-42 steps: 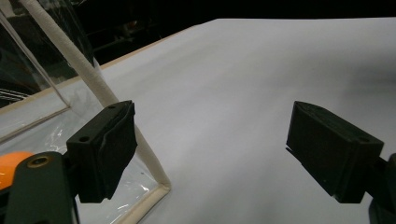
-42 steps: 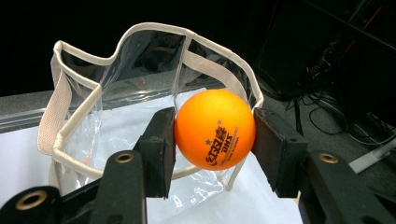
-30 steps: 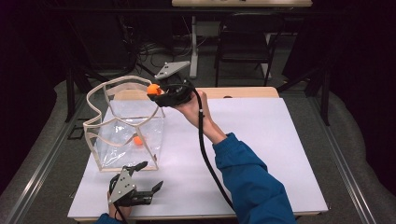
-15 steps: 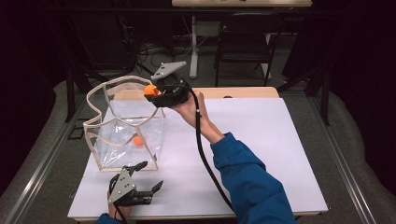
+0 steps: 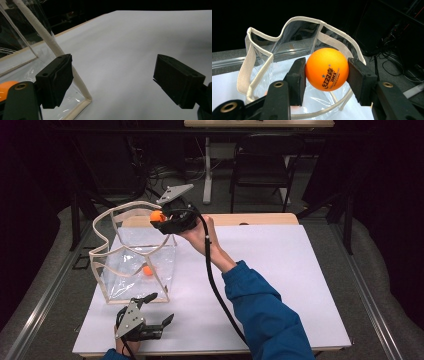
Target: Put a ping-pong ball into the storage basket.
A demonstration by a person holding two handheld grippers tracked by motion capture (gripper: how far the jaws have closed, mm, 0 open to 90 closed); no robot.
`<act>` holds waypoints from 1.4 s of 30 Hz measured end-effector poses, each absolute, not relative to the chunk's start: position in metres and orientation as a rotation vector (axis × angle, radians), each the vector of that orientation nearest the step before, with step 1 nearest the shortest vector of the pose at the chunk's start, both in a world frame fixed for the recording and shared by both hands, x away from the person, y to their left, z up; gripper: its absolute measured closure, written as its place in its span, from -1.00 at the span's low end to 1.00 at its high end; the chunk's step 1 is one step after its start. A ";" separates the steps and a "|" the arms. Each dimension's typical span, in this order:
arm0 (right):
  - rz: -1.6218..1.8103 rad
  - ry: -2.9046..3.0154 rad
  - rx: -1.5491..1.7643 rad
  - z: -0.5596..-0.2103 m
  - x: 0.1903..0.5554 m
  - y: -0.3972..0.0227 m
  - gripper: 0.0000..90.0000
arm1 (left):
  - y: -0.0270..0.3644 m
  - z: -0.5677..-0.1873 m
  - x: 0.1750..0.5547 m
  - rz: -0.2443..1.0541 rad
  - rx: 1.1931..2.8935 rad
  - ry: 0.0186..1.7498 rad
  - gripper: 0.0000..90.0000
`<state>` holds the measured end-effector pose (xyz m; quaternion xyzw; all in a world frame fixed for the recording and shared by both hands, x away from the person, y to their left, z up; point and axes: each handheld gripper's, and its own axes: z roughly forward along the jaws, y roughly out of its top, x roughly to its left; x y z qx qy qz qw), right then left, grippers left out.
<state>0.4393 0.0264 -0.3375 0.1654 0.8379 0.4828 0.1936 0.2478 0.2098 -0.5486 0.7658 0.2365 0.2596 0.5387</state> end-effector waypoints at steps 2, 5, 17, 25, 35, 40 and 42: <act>1.352 2.355 0.466 -0.338 0.440 0.028 0.13 | 0.210 -0.548 0.248 0.617 1.823 0.560 -0.65; 1.350 2.363 0.464 -0.340 0.440 0.030 0.13 | 0.209 -0.549 0.248 0.614 1.826 0.559 -0.65; 1.328 2.389 0.452 -0.342 0.441 0.039 0.13 | 0.210 -0.549 0.248 0.616 1.822 0.559 -0.65; 1.316 2.417 0.447 -0.346 0.442 0.048 0.13 | 0.210 -0.548 0.248 0.617 1.822 0.556 -0.65; 1.296 2.445 0.453 -0.349 0.444 0.053 0.13 | 0.211 -0.548 0.248 0.617 1.822 0.556 -0.65; 1.289 2.449 0.453 -0.351 0.444 0.055 0.13 | 0.209 -0.548 0.247 0.618 1.820 0.555 -0.65; 1.283 2.454 0.451 -0.351 0.444 0.056 0.13 | 0.210 -0.548 0.247 0.618 1.822 0.556 -0.65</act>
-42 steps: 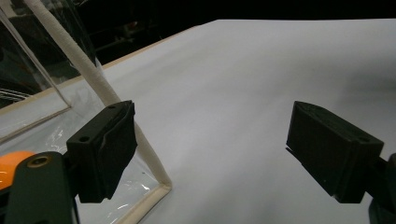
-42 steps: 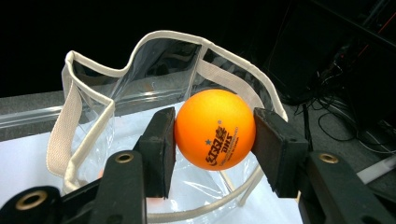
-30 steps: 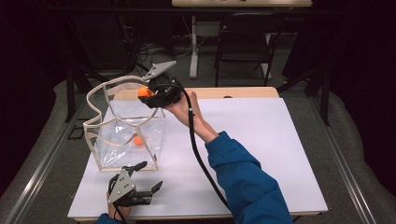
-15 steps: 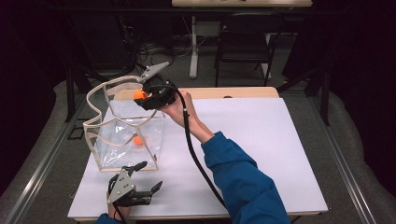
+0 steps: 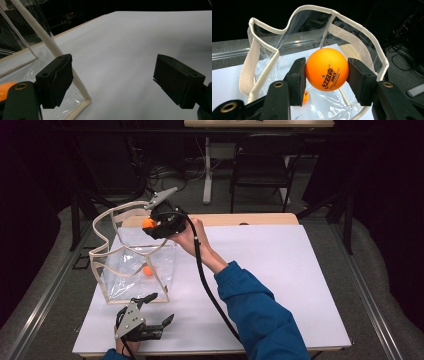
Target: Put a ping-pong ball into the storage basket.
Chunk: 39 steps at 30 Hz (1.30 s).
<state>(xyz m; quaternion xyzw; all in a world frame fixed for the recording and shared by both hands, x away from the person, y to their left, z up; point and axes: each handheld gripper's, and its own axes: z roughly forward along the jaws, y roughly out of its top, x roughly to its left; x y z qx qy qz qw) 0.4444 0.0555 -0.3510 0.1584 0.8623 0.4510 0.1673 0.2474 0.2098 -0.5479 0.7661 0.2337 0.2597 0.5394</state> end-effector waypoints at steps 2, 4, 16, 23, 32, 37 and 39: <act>1.279 2.456 0.449 -0.352 0.445 0.056 0.13 | 0.210 -0.548 0.248 0.616 1.822 0.558 -0.65; 1.272 2.459 0.453 -0.352 0.444 0.057 0.13 | 0.210 -0.548 0.248 0.617 1.822 0.557 -0.65; 1.252 2.477 0.447 -0.355 0.444 0.064 0.13 | 0.210 -0.548 0.248 0.619 1.820 0.556 -0.65; 1.237 2.490 0.442 -0.355 0.443 0.068 0.13 | 0.210 -0.548 0.247 0.619 1.820 0.557 -0.65; 1.222 2.507 0.443 -0.359 0.443 0.072 0.13 | 0.211 -0.548 0.247 0.620 1.822 0.555 -0.65; 1.213 2.518 0.442 -0.361 0.443 0.075 0.13 | 0.210 -0.548 0.247 0.617 1.821 0.553 -0.65; 1.204 2.523 0.442 -0.361 0.442 0.077 0.13 | 0.211 -0.548 0.247 0.618 1.822 0.554 -0.65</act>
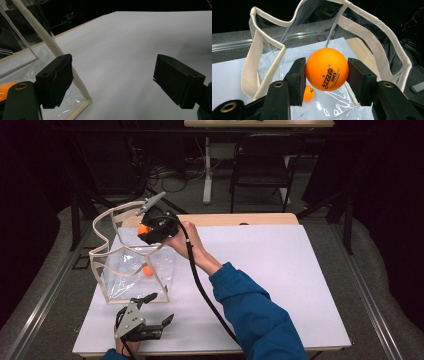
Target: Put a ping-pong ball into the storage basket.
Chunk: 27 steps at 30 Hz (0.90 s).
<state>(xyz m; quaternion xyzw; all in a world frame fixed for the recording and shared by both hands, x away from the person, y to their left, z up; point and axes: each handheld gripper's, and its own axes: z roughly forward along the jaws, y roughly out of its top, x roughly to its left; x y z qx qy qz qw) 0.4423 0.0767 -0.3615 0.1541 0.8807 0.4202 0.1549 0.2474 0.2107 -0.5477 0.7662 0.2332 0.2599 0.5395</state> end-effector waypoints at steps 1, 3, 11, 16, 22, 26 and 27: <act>1.205 2.525 0.443 -0.362 0.442 0.077 0.13 | 0.211 -0.548 0.247 0.618 1.821 0.555 -0.65; 1.202 2.528 0.442 -0.362 0.442 0.078 0.13 | 0.211 -0.548 0.247 0.618 1.821 0.555 -0.65; 1.182 2.545 0.439 -0.364 0.442 0.082 0.13 | 0.211 -0.548 0.248 0.619 1.822 0.555 -0.65; 1.166 2.553 0.443 -0.366 0.442 0.083 0.13 | 0.211 -0.547 0.247 0.617 1.820 0.554 -0.65; 1.157 2.564 0.449 -0.368 0.442 0.085 0.13 | 0.211 -0.548 0.247 0.614 1.815 0.558 -0.65; 1.143 2.571 0.445 -0.369 0.442 0.088 0.12 | 0.211 -0.547 0.247 0.616 1.820 0.553 -0.65; 1.141 2.574 0.442 -0.369 0.442 0.088 0.12 | 0.211 -0.547 0.247 0.614 1.818 0.557 -0.65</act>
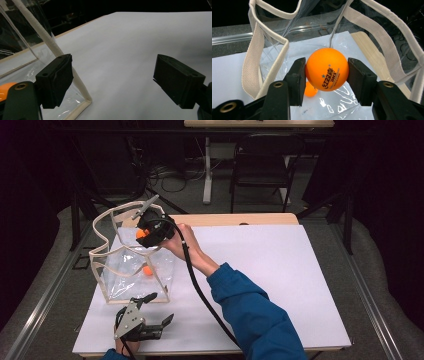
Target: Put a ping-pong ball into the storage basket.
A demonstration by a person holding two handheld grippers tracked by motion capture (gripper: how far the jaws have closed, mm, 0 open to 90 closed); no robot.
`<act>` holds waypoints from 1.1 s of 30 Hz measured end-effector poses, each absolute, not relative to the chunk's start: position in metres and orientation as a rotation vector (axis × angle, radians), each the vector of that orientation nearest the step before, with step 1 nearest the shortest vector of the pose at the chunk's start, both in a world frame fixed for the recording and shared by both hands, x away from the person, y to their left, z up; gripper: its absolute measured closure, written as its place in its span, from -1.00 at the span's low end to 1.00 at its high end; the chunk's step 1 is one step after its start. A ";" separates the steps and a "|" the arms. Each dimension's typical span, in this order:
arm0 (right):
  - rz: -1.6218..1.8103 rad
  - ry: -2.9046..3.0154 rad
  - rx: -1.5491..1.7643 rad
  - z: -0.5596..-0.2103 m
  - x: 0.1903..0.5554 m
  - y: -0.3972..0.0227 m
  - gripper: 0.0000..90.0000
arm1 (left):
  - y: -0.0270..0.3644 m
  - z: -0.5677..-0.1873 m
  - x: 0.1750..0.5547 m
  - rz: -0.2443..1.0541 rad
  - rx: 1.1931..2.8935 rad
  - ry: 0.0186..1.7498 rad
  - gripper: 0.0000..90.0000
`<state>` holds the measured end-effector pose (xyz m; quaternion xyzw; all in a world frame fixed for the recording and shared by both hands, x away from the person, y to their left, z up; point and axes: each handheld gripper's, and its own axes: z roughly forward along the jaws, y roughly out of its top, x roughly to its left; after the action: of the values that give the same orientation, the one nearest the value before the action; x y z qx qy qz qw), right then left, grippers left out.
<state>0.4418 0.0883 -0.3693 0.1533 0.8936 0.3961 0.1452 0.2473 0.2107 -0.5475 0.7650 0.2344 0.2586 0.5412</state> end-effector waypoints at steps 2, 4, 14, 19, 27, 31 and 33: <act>1.133 2.579 0.444 -0.370 0.442 0.090 0.12 | 0.211 -0.547 0.247 0.616 1.816 0.558 -0.65; 1.131 2.583 0.440 -0.371 0.442 0.091 0.12 | 0.211 -0.547 0.247 0.616 1.816 0.558 -0.65; 1.178 2.573 0.478 -0.368 0.444 0.082 -0.43 | 0.211 -0.547 0.247 0.618 1.816 0.558 -0.65; 1.236 2.548 0.493 -0.363 0.443 0.066 -0.67 | 0.211 -0.547 0.247 0.615 1.816 0.558 -0.65; 1.281 2.547 0.485 -0.357 0.439 0.044 -0.84 | 0.210 -0.548 0.248 0.618 1.816 0.557 -0.65; 1.280 2.547 0.492 -0.356 0.435 0.035 -0.89 | 0.210 -0.548 0.247 0.619 1.818 0.553 -0.65; 1.273 2.546 0.491 -0.356 0.434 0.030 -0.91 | 0.210 -0.547 0.247 0.621 1.822 0.553 -0.65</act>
<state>0.4335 0.0300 -0.3562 0.1686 0.8743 0.4374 0.1263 0.2470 0.2096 -0.5473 0.7662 0.2325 0.2610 0.5392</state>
